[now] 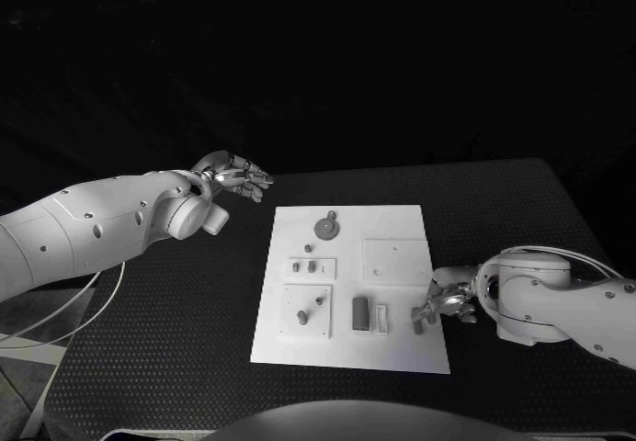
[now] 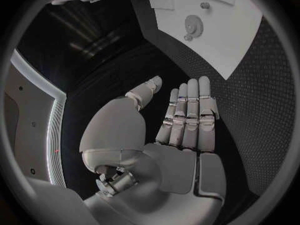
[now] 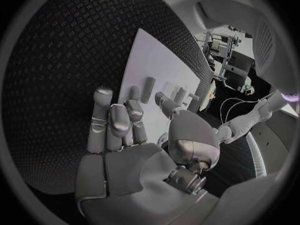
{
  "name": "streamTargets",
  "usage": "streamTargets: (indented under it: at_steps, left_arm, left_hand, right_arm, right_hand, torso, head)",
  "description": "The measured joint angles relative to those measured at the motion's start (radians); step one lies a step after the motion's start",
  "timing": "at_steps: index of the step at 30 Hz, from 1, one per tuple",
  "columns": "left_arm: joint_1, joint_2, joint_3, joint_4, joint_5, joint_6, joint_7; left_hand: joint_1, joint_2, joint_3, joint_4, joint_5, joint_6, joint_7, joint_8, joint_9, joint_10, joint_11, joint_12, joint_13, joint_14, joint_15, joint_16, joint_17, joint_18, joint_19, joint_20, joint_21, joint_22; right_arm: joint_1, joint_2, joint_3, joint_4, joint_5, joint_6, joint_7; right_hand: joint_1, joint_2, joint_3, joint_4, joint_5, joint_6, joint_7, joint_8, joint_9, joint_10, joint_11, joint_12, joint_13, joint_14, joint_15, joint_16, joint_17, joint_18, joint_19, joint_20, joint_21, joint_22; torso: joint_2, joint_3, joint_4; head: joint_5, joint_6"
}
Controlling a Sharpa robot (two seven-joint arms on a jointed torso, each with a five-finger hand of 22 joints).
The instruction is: Assemble the parts on the task board
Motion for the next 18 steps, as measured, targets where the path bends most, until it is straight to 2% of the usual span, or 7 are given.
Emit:
streamTargets:
  at_steps: [5,7,14,16,18]
  left_arm:
    - [0.0,0.0,0.0,0.001,0.0,0.0,0.0]
    - [0.0,0.0,-0.001,0.001,0.0,0.0,0.0]
    - [0.0,0.0,-0.001,0.001,0.0,0.001,0.0]
    - [0.0,0.0,-0.001,0.001,0.0,0.001,0.0]
    - [0.0,0.0,-0.001,0.001,0.0,0.001,0.0]
  left_hand:
    - [0.0,0.0,0.0,0.0,0.0,0.0,0.0,0.0,0.001,0.0,0.0,0.0,0.0,0.0,0.0,0.0,0.001,0.0,0.0,0.0,0.0,0.0]
    - [0.0,0.0,0.0,0.0,0.0,0.0,0.0,0.0,0.001,0.0,0.0,0.0,0.0,0.0,0.0,-0.003,0.001,-0.001,0.0,0.0,0.0,0.0]
    - [0.0,0.0,0.0,0.0,0.0,0.0,0.0,0.0,0.0,0.0,0.0,0.0,0.0,0.0,0.0,-0.004,0.001,-0.005,0.0,0.0,0.0,0.0]
    - [0.0,0.0,0.0,0.0,0.0,0.0,0.0,0.0,0.0,0.0,0.0,0.0,0.0,0.0,0.0,-0.004,0.001,-0.005,0.0,0.0,0.0,0.0]
    - [0.0,0.0,0.0,0.0,0.0,0.0,0.0,0.0,0.0,0.0,0.0,0.0,0.0,0.0,0.0,-0.004,0.002,-0.005,0.0,0.0,0.0,0.0]
  right_arm:
    - [-0.008,0.014,0.003,-0.003,-0.022,0.0,-0.002]
    - [-0.011,0.02,0.004,-0.004,-0.03,-0.002,-0.002]
    - [-0.017,0.039,0.007,-0.01,-0.056,-0.005,-0.002]
    - [-0.019,0.043,0.008,-0.01,-0.067,-0.002,-0.002]
    - [-0.02,0.044,0.009,-0.01,-0.083,0.003,0.001]
  right_hand:
    - [-0.004,-0.004,0.003,0.003,0.0,0.009,0.008,-0.002,0.0,0.0,0.0,0.0,0.001,0.003,0.003,0.0,0.0,0.0,0.0,0.0,0.0,0.0]
    - [-0.004,-0.004,0.003,0.003,0.0,0.012,0.011,-0.002,0.018,0.0,0.0,0.0,0.001,0.004,0.003,0.0,0.0,-0.001,0.0,0.0,0.0,0.0]
    - [-0.001,-0.006,0.003,0.002,0.0,0.022,0.012,-0.001,0.021,0.0,0.0,0.0,0.005,0.002,0.001,0.0,0.0,-0.004,-0.004,0.0,0.0,0.0]
    - [0.011,-0.018,0.012,-0.013,0.0,0.024,0.01,-0.001,0.021,0.001,0.0,0.0,0.01,0.002,0.001,0.0,0.0,-0.004,-0.004,0.0,0.0,0.0]
    - [0.035,-0.028,0.012,-0.044,0.0,0.031,0.007,-0.001,0.021,0.006,-0.005,0.0,0.015,0.002,0.001,0.0,0.0,-0.004,-0.004,0.0,0.0,0.0]
  torso:
    - [0.0,0.0006,-0.0001]
    - [0.0,0.0009,-0.0002]
    - [0.0,0.0018,-0.0004]
    - [0.0,0.0018,-0.0003]
    - [0.0,0.0018,-0.0003]
  head:
    - [-0.001,-0.001]
    - [-0.001,-0.002]
    - [-0.001,-0.002]
    - [-0.001,-0.002]
    - [-0.001,-0.004]
